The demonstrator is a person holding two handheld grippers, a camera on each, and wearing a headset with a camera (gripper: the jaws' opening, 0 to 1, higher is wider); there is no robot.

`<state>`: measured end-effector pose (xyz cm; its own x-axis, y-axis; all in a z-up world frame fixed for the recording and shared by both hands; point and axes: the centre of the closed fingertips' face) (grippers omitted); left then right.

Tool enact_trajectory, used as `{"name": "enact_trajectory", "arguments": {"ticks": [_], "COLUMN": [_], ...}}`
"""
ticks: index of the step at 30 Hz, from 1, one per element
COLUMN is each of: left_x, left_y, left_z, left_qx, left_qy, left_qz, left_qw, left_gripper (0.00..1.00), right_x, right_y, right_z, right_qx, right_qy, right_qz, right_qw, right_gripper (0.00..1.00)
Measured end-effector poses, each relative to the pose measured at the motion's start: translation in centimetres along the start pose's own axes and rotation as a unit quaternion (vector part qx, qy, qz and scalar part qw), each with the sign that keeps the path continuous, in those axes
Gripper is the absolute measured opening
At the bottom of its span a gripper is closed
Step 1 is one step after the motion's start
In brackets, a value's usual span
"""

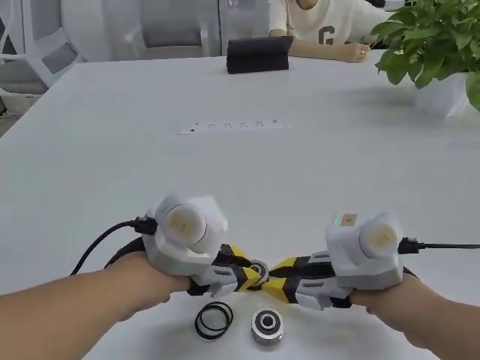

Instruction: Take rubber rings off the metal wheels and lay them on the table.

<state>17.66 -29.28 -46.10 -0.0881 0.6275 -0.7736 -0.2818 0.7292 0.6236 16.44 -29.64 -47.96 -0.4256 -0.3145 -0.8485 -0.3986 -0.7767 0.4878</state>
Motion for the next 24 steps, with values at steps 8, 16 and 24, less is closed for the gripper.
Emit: {"name": "enact_trajectory", "arguments": {"ticks": [8, 16, 24], "left_x": [0.0, 0.1, 0.1], "left_y": [-0.1, -0.1, -0.1], "left_z": [0.0, 0.0, 0.0], "left_qx": [-0.002, -0.003, -0.006], "left_qy": [0.000, -0.003, -0.005], "left_qz": [-0.001, -0.001, -0.002], "left_qw": [1.0000, 1.0000, 1.0000], "left_gripper": [0.07, 0.07, 0.07], "right_x": [0.1, 0.2, 0.0], "right_y": [0.1, 0.2, 0.5], "right_z": [-0.4, -0.8, -0.9], "right_qx": [0.006, 0.015, 0.017], "right_qy": [-0.017, -0.076, -0.118], "right_qz": [-0.003, -0.018, -0.038], "right_qw": [0.9998, 0.9968, 0.9921], "right_gripper": [0.00, 0.00, 0.00]}}
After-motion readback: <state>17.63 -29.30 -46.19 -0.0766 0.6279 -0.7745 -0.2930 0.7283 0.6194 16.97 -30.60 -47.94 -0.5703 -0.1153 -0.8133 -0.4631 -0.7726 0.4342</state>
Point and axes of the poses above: the centre of the closed fingertips' face, and the gripper's own axes: y roughly backward along the fingers, z roughly to its left, x roughly out of its underside, and after that the axes turned 8 degrees about -x, right-handed
